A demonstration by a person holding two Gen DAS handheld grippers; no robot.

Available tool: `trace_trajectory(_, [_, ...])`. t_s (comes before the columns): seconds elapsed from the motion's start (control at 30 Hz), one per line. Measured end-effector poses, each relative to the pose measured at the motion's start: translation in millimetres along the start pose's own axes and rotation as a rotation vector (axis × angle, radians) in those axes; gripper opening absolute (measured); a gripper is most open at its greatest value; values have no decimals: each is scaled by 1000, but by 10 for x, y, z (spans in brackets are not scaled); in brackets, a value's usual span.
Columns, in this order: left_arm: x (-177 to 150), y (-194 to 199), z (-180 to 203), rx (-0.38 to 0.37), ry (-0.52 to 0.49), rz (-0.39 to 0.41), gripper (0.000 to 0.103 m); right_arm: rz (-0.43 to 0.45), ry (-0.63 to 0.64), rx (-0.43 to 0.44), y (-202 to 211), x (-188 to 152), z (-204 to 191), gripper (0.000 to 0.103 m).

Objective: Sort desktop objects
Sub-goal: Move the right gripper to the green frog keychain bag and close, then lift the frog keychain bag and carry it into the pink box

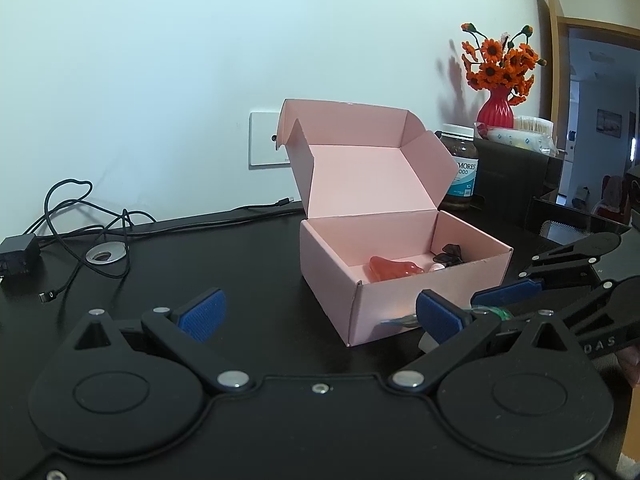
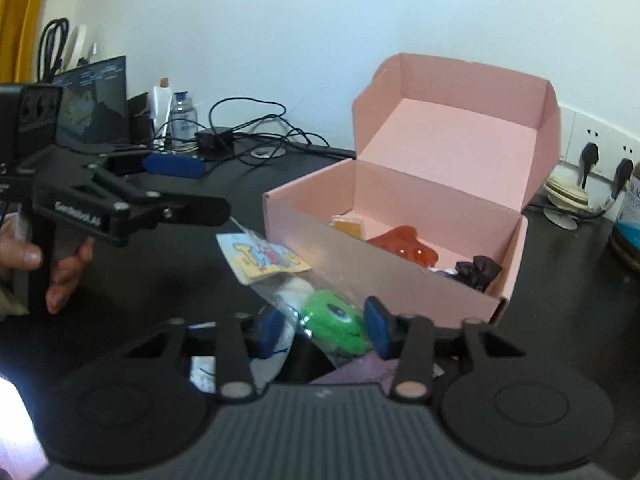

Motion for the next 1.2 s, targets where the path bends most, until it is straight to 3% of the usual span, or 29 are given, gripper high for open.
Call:
trace_trajectory(0.07, [0,-1,0,1,0,0,103,10,-10,-3,13,5,15,28])
trace_trajectory(0.5, [-1,-10,-3,2,0,-4,103,91,-17,-15,317,294,68,26])
trace_trajectory(0.77, [-4,-15,-10,4,3,-6,103,111,107,-140,313,761,295,25])
trace_trajectory(1.0, [-8,-22,-13,5,3,-8,103,49,231,-214,-44,884,392,25])
trace_trajectory(1.2, [-11,-24,4,4,-8,-8,103,-61,351,-270,-454,675,441,25])
Point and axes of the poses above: each gripper's, at about its wrist camera, not at the fingertips, and y roughly against the way its jaws point, z to its right, x to its top, the point moved 10 cm from there along -y, roughly the way its jaws point, and after that the axes turned 5 degrees about z, right-handed, at the moved point
